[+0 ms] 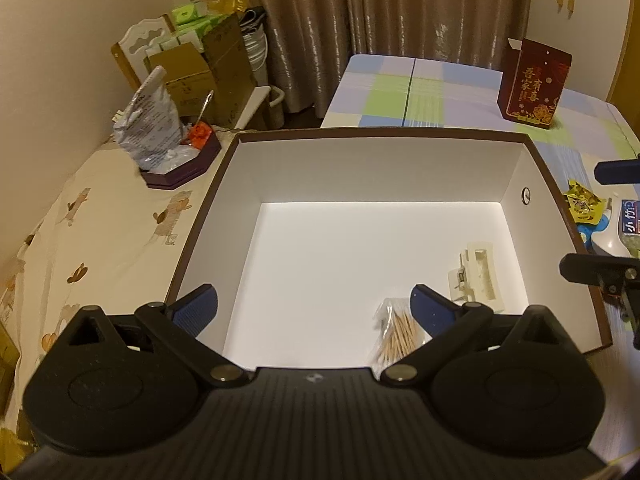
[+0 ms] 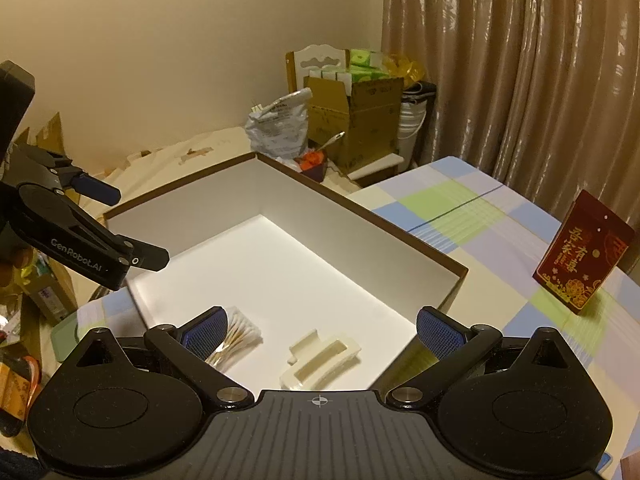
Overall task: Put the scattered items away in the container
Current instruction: 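Withdraw both tools from the box back toward the scattered items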
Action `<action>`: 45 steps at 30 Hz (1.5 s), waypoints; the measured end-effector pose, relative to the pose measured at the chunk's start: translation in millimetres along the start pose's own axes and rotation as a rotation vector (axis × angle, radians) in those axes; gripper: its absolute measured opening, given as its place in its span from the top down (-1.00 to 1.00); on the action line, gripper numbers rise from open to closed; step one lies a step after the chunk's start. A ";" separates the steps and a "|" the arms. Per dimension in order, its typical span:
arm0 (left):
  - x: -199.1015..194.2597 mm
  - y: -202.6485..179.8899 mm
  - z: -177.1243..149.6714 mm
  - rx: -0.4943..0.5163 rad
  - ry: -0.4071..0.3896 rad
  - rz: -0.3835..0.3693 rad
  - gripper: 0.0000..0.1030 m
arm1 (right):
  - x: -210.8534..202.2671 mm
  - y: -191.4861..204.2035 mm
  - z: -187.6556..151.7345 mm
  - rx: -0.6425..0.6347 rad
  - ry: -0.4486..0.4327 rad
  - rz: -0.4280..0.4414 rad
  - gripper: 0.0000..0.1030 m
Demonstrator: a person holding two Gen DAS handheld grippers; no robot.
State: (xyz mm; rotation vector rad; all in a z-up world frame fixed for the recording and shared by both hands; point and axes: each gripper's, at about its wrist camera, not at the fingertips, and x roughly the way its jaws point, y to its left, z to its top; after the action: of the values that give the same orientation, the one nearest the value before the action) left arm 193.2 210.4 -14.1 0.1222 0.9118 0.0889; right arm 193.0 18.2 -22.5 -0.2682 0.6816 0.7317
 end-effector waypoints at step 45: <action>-83.5 -199.4 -54.0 0.147 -0.032 -0.208 -0.97 | -172.0 -147.0 -187.2 0.334 0.128 -0.210 -1.00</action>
State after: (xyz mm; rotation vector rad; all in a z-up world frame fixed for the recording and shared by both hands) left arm 104.5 6.0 -10.1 0.1639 0.8944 -0.1735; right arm 111.9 -262.5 -51.7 -0.0776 0.8698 0.3935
